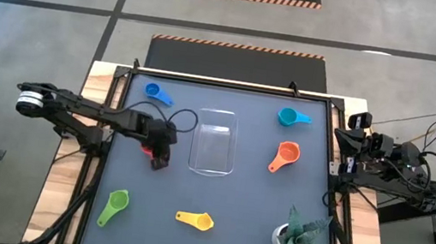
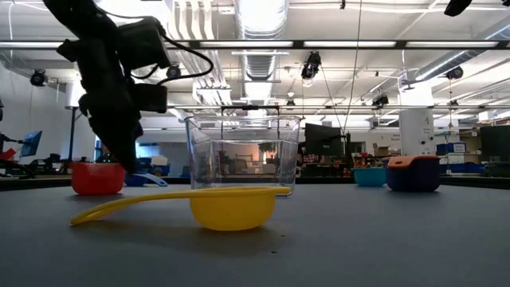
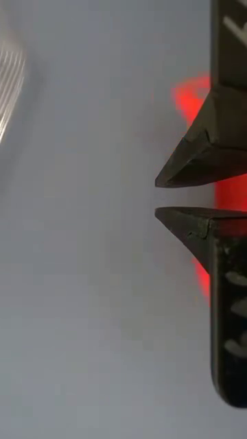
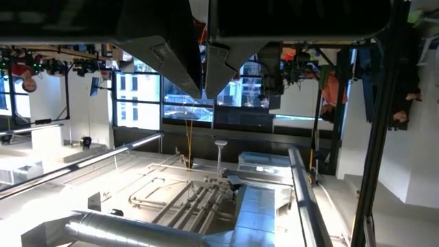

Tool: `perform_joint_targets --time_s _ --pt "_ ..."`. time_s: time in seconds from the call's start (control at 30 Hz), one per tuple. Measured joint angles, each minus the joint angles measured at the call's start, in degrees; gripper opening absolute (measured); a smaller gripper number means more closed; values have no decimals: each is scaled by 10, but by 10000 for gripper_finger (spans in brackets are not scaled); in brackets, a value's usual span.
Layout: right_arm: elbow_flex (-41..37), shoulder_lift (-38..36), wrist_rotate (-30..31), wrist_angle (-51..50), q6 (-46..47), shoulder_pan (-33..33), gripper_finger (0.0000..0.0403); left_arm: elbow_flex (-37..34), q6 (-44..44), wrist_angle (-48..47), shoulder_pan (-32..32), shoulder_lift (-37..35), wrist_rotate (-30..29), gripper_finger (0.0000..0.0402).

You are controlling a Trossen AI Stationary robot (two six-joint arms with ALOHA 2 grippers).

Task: Nest measuring cups in basket
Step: Stack the red measuring cup on top of the orange measuring cup

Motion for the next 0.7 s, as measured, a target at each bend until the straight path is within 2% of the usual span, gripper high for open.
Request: perform_joint_targets --time_s 0.13,0.3,0.43,0.6,0.7 --pt "0 0 0 0 0 0 9 0 -17 -18 -6 0 49 38" --pt "0 0 0 0 -3 0 9 4 -43 -56 -8 0 49 38" --pt "0 0 0 0 -4 0 9 43 -47 -83 -8 -1 48 38" --pt "0 0 0 -1 -7 0 9 99 -59 -174 -8 -1 -1 38" --pt "0 0 0 -1 -7 0 9 110 -75 -213 -7 -1 -27 45"
